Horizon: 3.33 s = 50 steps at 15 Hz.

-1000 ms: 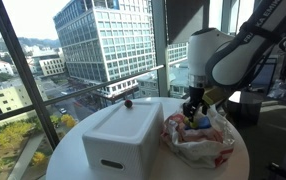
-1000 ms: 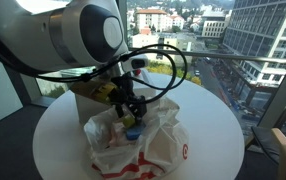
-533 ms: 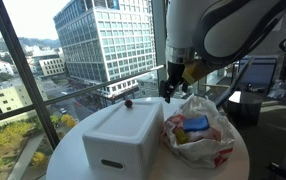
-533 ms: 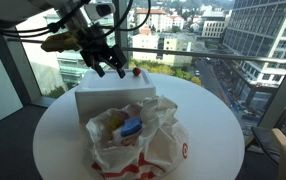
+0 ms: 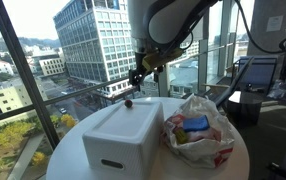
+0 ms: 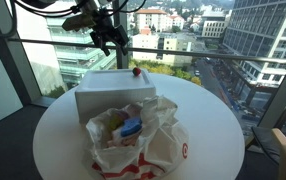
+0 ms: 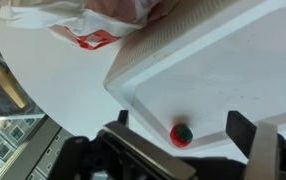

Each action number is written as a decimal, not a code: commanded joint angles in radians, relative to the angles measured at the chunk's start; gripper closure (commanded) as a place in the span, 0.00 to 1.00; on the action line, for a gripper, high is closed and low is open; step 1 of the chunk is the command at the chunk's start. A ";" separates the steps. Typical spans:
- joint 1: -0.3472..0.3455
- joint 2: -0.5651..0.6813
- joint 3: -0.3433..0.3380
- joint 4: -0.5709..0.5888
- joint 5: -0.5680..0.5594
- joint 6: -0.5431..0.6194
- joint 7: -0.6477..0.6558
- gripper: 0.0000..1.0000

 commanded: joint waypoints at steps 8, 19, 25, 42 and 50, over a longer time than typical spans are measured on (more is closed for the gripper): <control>0.170 0.547 -0.176 0.625 0.115 -0.042 -0.022 0.00; 0.199 0.813 -0.277 0.976 0.224 -0.170 -0.077 0.00; 0.199 0.847 -0.277 1.004 0.254 -0.213 -0.092 0.48; 0.291 0.278 -0.344 0.282 0.131 -0.279 0.409 0.75; 0.173 0.032 -0.305 -0.165 0.106 -0.194 0.625 0.75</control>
